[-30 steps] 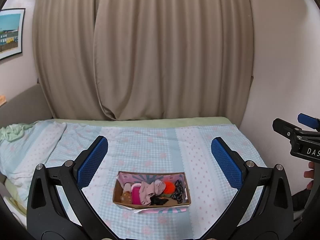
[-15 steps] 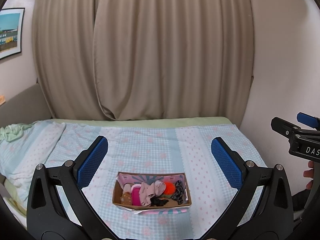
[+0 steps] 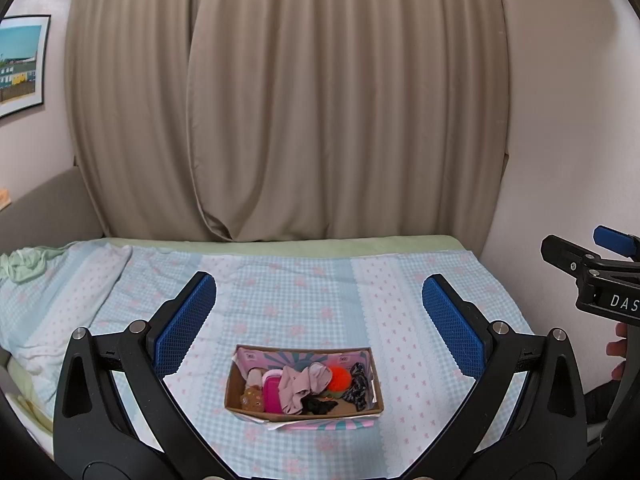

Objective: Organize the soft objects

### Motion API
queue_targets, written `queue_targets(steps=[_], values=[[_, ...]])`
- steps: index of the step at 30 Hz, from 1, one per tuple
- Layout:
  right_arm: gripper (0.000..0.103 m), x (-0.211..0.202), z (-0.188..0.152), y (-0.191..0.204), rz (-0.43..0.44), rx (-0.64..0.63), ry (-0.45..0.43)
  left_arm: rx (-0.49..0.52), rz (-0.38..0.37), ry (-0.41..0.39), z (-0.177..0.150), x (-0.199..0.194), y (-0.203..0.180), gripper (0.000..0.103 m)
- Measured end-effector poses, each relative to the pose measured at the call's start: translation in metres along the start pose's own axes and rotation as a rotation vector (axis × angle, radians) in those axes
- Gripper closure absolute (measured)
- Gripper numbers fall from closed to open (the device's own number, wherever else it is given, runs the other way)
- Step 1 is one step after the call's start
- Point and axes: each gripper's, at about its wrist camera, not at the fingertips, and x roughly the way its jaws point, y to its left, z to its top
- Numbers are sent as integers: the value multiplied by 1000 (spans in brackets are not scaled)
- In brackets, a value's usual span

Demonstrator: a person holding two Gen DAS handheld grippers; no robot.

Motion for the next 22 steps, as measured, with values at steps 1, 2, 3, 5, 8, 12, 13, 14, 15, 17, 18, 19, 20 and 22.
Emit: queue_targets(steps=[1, 2, 3, 5, 8, 12, 13, 14, 15, 17, 18, 19, 20, 22], values=[[0, 0, 0, 0, 0, 0, 0, -1, -1, -1, 0, 0, 0, 0], [0, 1, 0, 0, 1, -1, 0, -2, -1, -3, 0, 0, 0, 0], [0, 1, 1, 0, 0, -1, 1, -2, -2, -2, 0, 0, 1, 0], [0, 1, 1, 0, 1, 1, 1, 0, -1, -3, 0, 0, 0, 0], [0, 1, 0, 0, 0, -1, -1, 2, -6, -7, 1, 1, 0, 0], [0, 2, 1, 1, 0, -1, -3, -8, -2, -21, 0, 1, 0, 0], [0, 3, 1, 2, 0, -1, -4, -8, 6, -23, 0, 2, 0, 0], [0, 4, 2, 2, 0, 0, -3, -6, 13, -25, 0, 3, 0, 0], [0, 4, 1, 2, 0, -1, -2, -6, 18, -28, 0, 3, 0, 0], [0, 5, 1, 2, 0, 0, 0, -9, 27, -32, 0, 5, 0, 0], [0, 6, 1, 2, 1, 0, 2, -13, 31, -32, 0, 6, 0, 0], [0, 6, 1, 3, 2, 0, 5, -15, 32, -33, 0, 7, 0, 0], [0, 7, 1, 4, 2, -1, 9, -17, 32, -36, -1, 8, 0, 0], [0, 11, -1, 6, 3, -2, 21, -23, 38, -39, -3, 9, 1, 0]])
